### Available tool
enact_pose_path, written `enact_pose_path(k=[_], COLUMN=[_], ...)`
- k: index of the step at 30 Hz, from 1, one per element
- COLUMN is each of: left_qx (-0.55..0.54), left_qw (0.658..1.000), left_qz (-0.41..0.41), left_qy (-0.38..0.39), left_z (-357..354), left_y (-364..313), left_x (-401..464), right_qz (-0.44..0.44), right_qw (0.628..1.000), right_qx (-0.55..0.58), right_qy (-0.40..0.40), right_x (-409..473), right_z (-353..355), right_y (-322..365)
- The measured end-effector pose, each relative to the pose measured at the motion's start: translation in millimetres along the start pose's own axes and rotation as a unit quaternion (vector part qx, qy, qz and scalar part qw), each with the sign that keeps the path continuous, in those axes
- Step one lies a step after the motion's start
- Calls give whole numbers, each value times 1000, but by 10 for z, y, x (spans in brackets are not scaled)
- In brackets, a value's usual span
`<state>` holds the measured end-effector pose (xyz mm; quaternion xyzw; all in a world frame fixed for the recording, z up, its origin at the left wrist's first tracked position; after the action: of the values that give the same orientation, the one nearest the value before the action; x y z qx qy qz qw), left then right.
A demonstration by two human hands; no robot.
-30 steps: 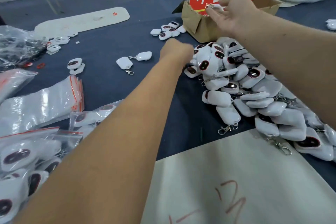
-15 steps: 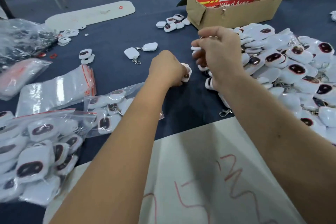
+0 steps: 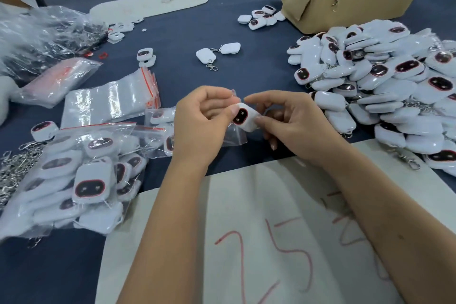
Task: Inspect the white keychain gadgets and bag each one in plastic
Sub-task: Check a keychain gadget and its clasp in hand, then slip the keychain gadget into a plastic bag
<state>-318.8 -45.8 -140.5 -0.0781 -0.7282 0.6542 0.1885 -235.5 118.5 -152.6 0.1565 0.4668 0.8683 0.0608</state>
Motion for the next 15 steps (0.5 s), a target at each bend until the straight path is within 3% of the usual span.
enact_pose_path(k=[7,15], left_qx=[-34,-117], left_qw=[999,991], left_qz=[26,67], left_qy=[13,28], left_z=[-15,-62], left_y=[43,35], left_x=[-20,-68], right_qz=[-30,-19], right_qw=[990,991], right_qx=[137,134], right_qy=[-16,20], right_x=[8,8], right_z=[44,13], right_y=[-50,-3])
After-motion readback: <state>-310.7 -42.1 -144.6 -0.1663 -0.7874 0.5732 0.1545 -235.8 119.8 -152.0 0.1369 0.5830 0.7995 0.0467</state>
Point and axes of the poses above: each hand's wrist, its own x-axis towards the middle knuckle, its own z-axis out of the back of the hand, y = z × x, the point moved 5 cm from there along x, towards the middle knuckle, and after that the axes turned 13 degrees about -x, right-handed, at the moved point
